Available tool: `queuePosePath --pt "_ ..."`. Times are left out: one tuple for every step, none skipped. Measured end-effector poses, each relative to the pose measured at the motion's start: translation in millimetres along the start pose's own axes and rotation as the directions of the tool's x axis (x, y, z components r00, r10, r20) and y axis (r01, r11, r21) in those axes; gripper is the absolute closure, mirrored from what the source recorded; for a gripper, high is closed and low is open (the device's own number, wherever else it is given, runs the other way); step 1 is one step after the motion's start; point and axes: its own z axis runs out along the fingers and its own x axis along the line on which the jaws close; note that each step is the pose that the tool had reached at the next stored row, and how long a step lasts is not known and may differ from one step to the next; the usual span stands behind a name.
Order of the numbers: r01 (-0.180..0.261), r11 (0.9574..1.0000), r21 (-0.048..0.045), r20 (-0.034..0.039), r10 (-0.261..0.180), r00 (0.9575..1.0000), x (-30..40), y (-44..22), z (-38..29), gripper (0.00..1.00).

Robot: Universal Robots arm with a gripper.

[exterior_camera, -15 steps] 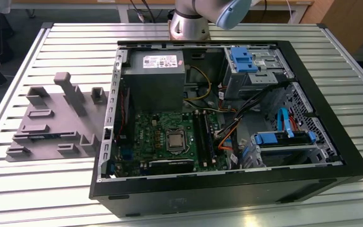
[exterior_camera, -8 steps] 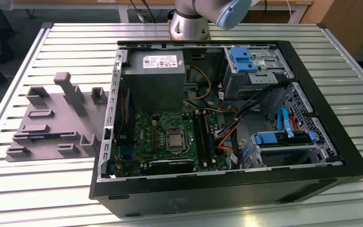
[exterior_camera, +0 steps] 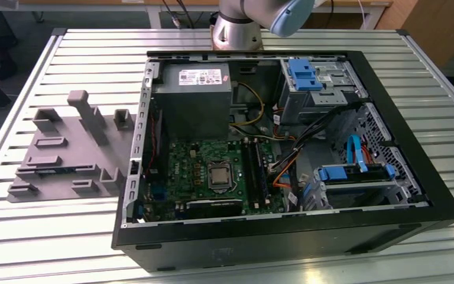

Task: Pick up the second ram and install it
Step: 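Pick up the second ram and move it above second insertion slot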

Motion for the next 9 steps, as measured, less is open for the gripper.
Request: queuePosePath --pt "0.013 0.9999 -0.0004 0.0001 -0.013 0.9999 0.1 0.1 0.4 0.87" --pt "0.019 0.9998 -0.0005 0.0001 -0.019 0.9998 0.2 1.4 0.9 0.87" --pt "0.02 0.9998 -0.0004 0.0002 -0.02 0.9998 0.2 2.6 1.3 0.87" --pt "0.02 0.9998 -0.0005 0.0001 -0.02 0.9998 0.2 3.8 1.7 0.87" --pt "0.02 0.9998 -0.0005 0.0002 -0.02 0.9998 0.2 4.3 2.0 0.85" --pt "0.02 0.9998 -0.0004 0.0002 -0.02 0.9998 0.2 4.3 2.2 0.85" --pt "0.02 0.9998 -0.0005 0.0002 -0.02 0.9998 0.2 4.3 2.2 0.8" --pt "0.02 0.9998 -0.0006 0.0001 -0.02 0.9998 0.2 4.3 2.1 0.8" --pt "0.02 0.9998 -0.0006 0.0001 -0.02 0.9998 0.2 4.3 2.1 0.74"
